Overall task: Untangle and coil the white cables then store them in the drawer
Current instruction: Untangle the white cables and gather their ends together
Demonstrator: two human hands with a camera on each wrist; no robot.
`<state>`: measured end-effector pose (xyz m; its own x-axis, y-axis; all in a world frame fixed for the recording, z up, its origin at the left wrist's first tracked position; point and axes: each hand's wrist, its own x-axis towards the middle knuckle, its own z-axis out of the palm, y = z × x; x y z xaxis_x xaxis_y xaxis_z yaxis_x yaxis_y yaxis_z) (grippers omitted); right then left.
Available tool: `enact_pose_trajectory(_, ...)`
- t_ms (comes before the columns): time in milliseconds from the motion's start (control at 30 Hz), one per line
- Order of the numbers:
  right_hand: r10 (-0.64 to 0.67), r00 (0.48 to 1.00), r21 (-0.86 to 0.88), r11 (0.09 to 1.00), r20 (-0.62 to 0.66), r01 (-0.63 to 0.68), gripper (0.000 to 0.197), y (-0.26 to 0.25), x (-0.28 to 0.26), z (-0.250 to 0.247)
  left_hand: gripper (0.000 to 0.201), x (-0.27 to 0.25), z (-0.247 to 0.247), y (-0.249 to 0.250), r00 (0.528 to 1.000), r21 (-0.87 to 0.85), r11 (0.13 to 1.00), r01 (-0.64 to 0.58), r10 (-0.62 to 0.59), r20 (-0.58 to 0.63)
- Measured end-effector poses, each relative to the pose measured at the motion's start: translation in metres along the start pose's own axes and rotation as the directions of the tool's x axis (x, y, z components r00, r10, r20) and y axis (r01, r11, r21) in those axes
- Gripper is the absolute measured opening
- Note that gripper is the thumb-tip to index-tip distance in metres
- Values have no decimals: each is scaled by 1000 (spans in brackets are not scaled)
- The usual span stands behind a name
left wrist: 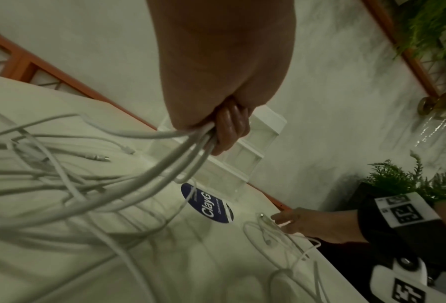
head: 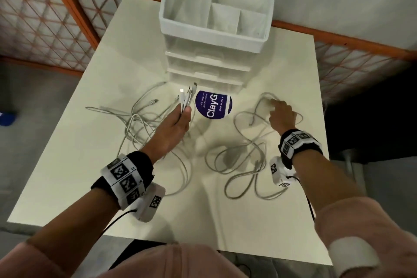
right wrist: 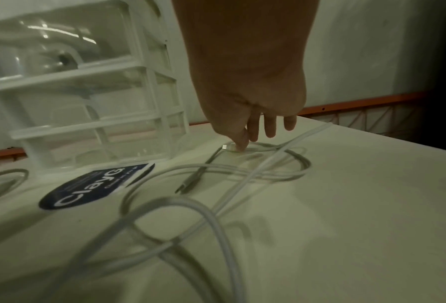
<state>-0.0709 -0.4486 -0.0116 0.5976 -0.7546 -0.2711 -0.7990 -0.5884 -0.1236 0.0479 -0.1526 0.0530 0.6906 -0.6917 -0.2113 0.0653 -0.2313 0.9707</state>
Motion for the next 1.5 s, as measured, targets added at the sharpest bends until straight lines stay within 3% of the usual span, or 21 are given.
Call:
enact_pose_trajectory(167, 88, 996, -5, 996, -23, -88, 29, -6, 7, 19, 31, 1, 11, -2, 999, 61, 998, 0, -2, 42)
enact_pose_trajectory(300, -2, 1000, 200, 980, -23, 6, 31, -19, -4, 3, 29, 3, 13, -2, 996, 19, 1000, 21, -22, 81)
enact_pose_trajectory(433, -159, 987, 619, 774, -18, 136, 24, -67, -38, -34, 22, 2, 17, 3, 988, -26, 1000, 12, -8, 157)
enact_pose_trajectory(533, -303, 952, 810, 567, 37, 149, 10, -110, -75, -60, 10, -1, 20, 11, 986, -42, 999, -24, 31, 162)
enact_pose_trajectory(600, -372, 927, 864, 478, 39, 155, 4, -131, -95, -71, 5, -5, 21, 17, 988, -6, 998, -68, 68, 142)
enact_pose_trajectory(800, -385, 922, 866, 448, -40, 224, 10, -157, -126, -82, 18, -25, 15, 31, 989, -1, 991, -131, 131, 74)
enact_pose_trajectory(900, -344, 936, 909, 361, -78, 208, 8, -164, -142, -80, 15, -38, 8, 39, 994, -49, 993, -108, 109, 26)
enact_pose_trajectory(1000, -287, 957, 902, 397, -53, 169, 35, -171, -165, -78, 17, -44, -1, 45, 994, -125, 987, -104, 100, -33)
enact_pose_trajectory(1033, -339, 941, 897, 418, 6, 145, 45, -172, -173, -75, 19, -46, -5, 48, 993, -170, 979, -115, 107, -54)
enact_pose_trajectory(1100, -498, 855, 880, 459, 143, 120, 54, -173, -187, -64, 20, -47, -15, 53, 987, -193, 971, -142, 124, -106)
enact_pose_trajectory(1167, -618, 758, 868, 473, 207, 149, 45, -171, -190, -50, 22, -46, -27, 51, 978, -150, 977, -152, 127, -164)
enact_pose_trajectory(1267, -698, 697, 783, 520, 160, 341, 13, -166, -183, -40, 26, -50, -38, 47, 971, -209, 960, -184, 145, -188)
enact_pose_trajectory(1333, -705, 698, 710, 555, 126, 433, 11, -163, -178, -39, 31, -57, -38, 45, 971, -269, 941, -203, 157, -183)
enact_pose_trajectory(1400, -695, 713, 639, 591, 93, 492, 23, -160, -172, -40, 32, -62, -36, 44, 962, -281, 930, -236, 182, -205)
enact_pose_trajectory(1500, -669, 742, 595, 616, 49, 516, 24, -150, -164, -40, 29, -64, -43, 50, 918, -257, 908, -330, 246, -310)
